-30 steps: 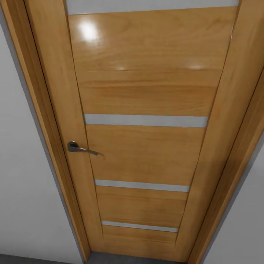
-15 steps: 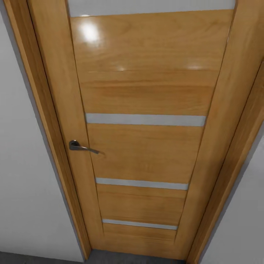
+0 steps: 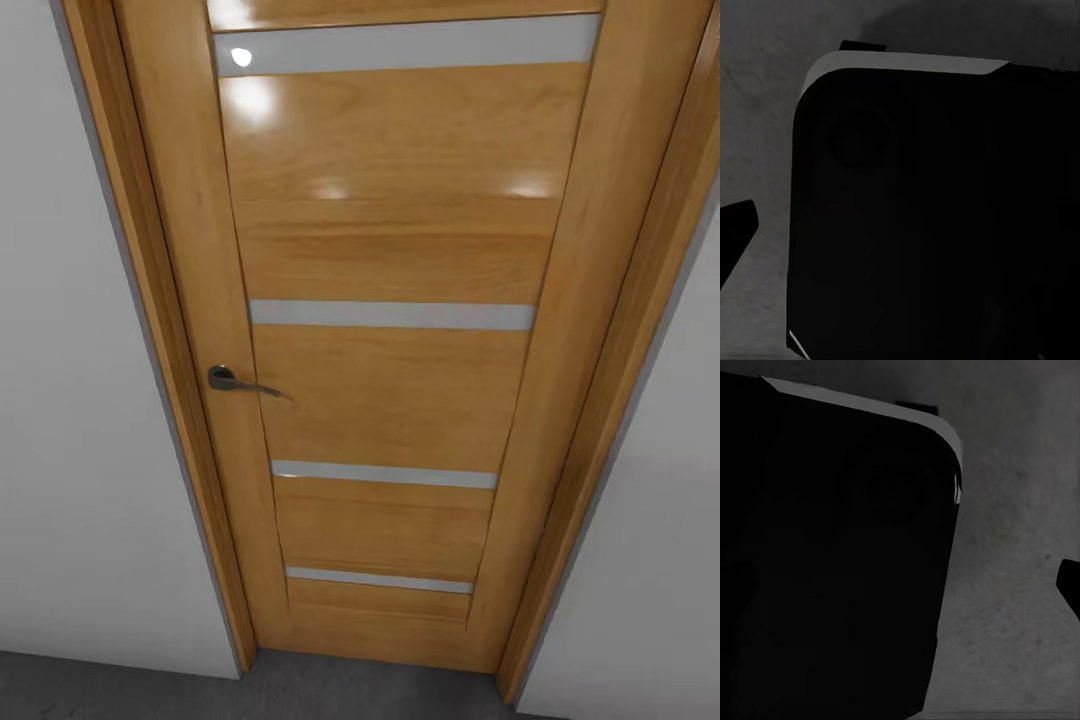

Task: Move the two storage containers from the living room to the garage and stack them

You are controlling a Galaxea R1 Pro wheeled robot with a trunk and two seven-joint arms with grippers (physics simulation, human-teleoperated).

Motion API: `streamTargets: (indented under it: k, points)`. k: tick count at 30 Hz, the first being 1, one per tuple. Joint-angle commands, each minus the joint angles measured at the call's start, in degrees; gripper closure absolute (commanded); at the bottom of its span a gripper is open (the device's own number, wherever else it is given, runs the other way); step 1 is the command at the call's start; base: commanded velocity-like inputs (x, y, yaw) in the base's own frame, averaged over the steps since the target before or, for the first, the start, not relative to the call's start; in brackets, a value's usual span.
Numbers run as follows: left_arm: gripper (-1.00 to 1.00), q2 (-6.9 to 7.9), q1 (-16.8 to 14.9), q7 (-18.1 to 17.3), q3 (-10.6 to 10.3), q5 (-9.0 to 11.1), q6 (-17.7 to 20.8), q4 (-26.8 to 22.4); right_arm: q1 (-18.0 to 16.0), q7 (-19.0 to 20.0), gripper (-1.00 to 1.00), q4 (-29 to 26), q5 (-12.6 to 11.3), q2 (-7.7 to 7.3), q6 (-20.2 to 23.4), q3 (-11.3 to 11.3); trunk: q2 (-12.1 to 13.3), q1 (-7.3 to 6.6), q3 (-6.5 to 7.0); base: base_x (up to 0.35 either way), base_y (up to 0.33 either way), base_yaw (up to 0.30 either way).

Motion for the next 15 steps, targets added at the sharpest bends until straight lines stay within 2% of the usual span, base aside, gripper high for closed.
streamTargets:
  k: [1, 4, 7, 13, 15]
  points:
    - [-1.0, 0.0, 0.0, 0.0, 0.1, 0.6, -0.1, 0.0, -0.4, -0.3, -1.0, 0.2, 0.0, 0.32, 0.1, 0.7, 0.0, 0.0, -0.06, 0.0, 0.0, 0.0]
    - [-1.0, 0.02, -0.1, 0.0, 0.2, 0.6, -0.1, 0.0, -1.4, 0.1, -1.0, -0.1, -0.9, 1.29, 1.0, 1.7, 0.0, 0.0, -0.06, 0.0, 0.0, 0.0]
    - [-1.0, 0.05, -0.1, 0.0, 0.2, 0.6, -0.1, 0.0, -2.4, 1.0, -1.0, -0.9, -0.3, 0.3, 1.3, 2.0, 0.0, 0.0, -0.06, 0.0, 0.0, 0.0]
    - [-1.0, 0.01, -0.1, 0.0, 0.3, 0.6, -0.1, 0.0, -0.6, 0.8, -1.0, -2.8, 1.6, -1.62, -0.6, 1.6, 0.0, 0.0, -0.06, 0.0, 0.0, 0.0]
    - [-1.0, -0.01, -0.1, 0.0, 0.3, 0.6, -0.1, 0.0, -0.3, 0.6, -1.0, -3.4, 2.3, -1.76, -0.5, 1.6, 0.0, 0.0, -0.06, 0.0, 0.0, 0.0]
